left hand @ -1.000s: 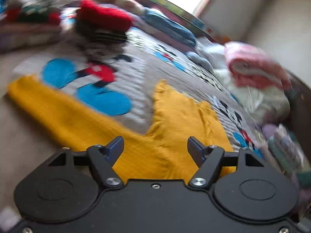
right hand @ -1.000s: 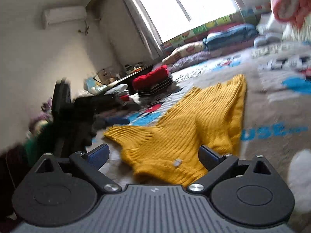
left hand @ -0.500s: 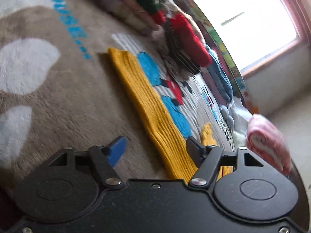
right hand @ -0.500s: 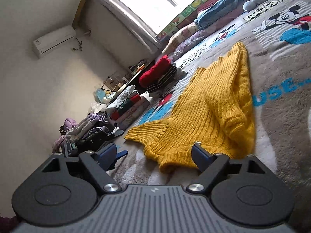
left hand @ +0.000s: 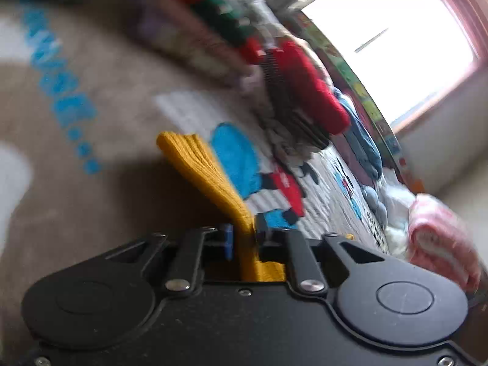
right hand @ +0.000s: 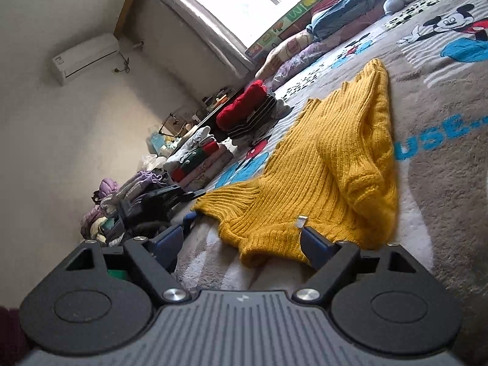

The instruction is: Fold clothes

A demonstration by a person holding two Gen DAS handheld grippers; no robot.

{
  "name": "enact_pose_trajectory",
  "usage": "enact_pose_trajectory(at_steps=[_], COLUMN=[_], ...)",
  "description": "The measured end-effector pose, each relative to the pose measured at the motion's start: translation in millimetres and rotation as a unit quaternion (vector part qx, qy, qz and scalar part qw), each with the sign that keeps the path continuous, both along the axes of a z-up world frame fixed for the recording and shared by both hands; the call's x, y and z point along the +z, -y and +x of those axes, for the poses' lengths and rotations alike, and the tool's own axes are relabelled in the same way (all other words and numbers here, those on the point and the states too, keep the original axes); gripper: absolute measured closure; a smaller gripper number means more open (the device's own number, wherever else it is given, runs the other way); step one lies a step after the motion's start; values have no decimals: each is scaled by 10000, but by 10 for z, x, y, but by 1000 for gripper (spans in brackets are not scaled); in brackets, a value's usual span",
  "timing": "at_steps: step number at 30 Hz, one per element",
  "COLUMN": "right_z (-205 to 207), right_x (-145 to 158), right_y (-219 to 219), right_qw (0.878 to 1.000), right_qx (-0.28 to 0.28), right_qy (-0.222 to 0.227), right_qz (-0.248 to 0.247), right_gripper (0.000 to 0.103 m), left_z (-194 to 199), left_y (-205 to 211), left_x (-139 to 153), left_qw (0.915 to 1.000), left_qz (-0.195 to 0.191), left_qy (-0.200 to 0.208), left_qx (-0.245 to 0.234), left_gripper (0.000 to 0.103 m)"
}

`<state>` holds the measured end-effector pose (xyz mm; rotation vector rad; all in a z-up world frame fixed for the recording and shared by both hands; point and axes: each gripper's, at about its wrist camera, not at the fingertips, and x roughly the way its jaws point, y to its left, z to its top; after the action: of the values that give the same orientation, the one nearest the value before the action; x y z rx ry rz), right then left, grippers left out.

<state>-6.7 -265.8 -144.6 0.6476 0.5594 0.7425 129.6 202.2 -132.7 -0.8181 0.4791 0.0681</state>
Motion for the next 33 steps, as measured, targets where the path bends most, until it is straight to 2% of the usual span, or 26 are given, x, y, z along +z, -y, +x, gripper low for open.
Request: enact_pose_trajectory(at_steps=[3,6,9,12,16,20,23,25,26,27,31,33], right_z=[1,7,10,3,12,35,60,97,123,151,290,369], right_x=[1,0,-7,2,8,4,21,30,33,36,46,40], right_y=[4,4,-12,-29,-27,-19,-31,-47,-57,-71,-161,-226], right_qw=[10000,10000,9999,9999,9999,9999,9997,9993,9990,9987,9959,9938], right_qx=[16,40,83,131,118,27,-52,-120,-147,-184,-336,-381], right_qy=[47,72,75,98,73,-32,-124,-207,-256,-313,-595,-757], right_qz=[-35,-33,-27,-35,18,118,219,284,331,368,589,726], right_gripper=[19,19,19,20,21,22,22,22,22,22,22,21], left_z=[-18,-67,-153,-190,-275,-299,-303,-338,-357,-376,-522,-628], left_y=[243,597,981,1372,1745,1908,1973,1986,1992,1997,1993,1939], left_x=[249,421,496,458,318,106,8,-12,-21,-29,1,49], left_qw=[9969,9845,9639,9380,9072,8850,8782,8735,8710,8685,8562,8544], left_qz=[529,1333,2060,2692,3280,3673,3780,3827,3849,3872,4013,4008], left_qy=[391,631,819,917,904,781,722,779,811,843,1021,1167], left_qx=[-438,-952,-1473,-1983,-2474,-2752,-2839,-2908,-2943,-2978,-3089,-3096], left_gripper=[94,94,94,94,94,94,93,78,62,51,46,44])
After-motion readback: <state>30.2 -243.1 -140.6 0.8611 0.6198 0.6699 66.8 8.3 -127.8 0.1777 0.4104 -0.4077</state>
